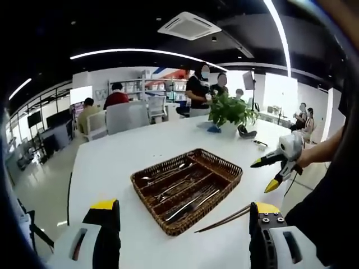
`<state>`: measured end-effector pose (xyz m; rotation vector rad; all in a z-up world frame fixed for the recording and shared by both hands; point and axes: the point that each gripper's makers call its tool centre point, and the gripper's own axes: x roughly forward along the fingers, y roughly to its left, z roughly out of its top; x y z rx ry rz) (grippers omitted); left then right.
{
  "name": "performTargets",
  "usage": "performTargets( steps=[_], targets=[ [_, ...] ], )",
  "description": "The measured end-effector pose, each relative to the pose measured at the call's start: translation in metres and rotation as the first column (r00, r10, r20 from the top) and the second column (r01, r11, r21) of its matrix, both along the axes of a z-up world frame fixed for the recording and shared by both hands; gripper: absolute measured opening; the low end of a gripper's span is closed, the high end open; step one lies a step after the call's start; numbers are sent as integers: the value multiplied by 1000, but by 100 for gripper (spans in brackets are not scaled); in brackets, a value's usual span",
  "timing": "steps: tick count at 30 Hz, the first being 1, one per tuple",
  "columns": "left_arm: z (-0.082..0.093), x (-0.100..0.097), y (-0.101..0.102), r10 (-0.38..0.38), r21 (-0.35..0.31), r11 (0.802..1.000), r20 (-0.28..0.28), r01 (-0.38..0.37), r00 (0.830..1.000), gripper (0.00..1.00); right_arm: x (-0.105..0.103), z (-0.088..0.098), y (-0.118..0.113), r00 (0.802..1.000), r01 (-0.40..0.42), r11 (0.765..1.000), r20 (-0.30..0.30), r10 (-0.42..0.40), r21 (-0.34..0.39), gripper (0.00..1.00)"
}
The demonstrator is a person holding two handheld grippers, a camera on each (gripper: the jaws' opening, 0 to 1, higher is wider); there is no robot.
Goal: Arrange the knives, forks, and spoons in their matching storage slots by inserting each utensil handle-first until every utensil is classified and aligned in the correct compartment
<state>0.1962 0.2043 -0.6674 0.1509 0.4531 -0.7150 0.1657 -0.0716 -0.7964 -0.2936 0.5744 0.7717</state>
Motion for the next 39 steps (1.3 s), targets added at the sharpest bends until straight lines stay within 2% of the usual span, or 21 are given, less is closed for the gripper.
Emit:
performTargets(
  steps=[6,9,12,22,27,32,33,35,39],
  targets=[
    [5,0,3,-6,17,1000,-11,6,1000,100,-6,-13,7,998,-53,998,-32,51,-36,65],
    [11,1,3,-9,13,1000,-6,9,1000,100,-11,-19,14,995,-92,995,-43,89,-48,56],
    [17,2,3,-13,16,1000,11,13,1000,100,-12,-32,16,992,-113,992,-63,109,-63,50],
    [18,-1,10,-4,19,1000,17,4,1000,100,-14,-62,22,984,-147,984,-112,136,-96,42],
    [18,-4,14,6,19,1000,12,-6,1000,100,-13,-64,25,985,-143,985,-111,132,-97,36],
    [18,-5,15,9,21,1000,11,-9,1000,100,-11,-74,26,981,-175,973,-110,159,-148,31],
    [19,-5,15,8,21,1000,12,-9,1000,100,-12,-74,27,982,-167,978,-111,154,-124,30],
    [20,-5,16,9,19,1000,13,-10,1000,100,-10,-74,25,982,-173,975,-103,160,-139,28],
    [20,-5,17,15,23,1000,13,-15,1000,100,-9,-73,27,980,-192,970,-90,180,-150,16]
  ],
)
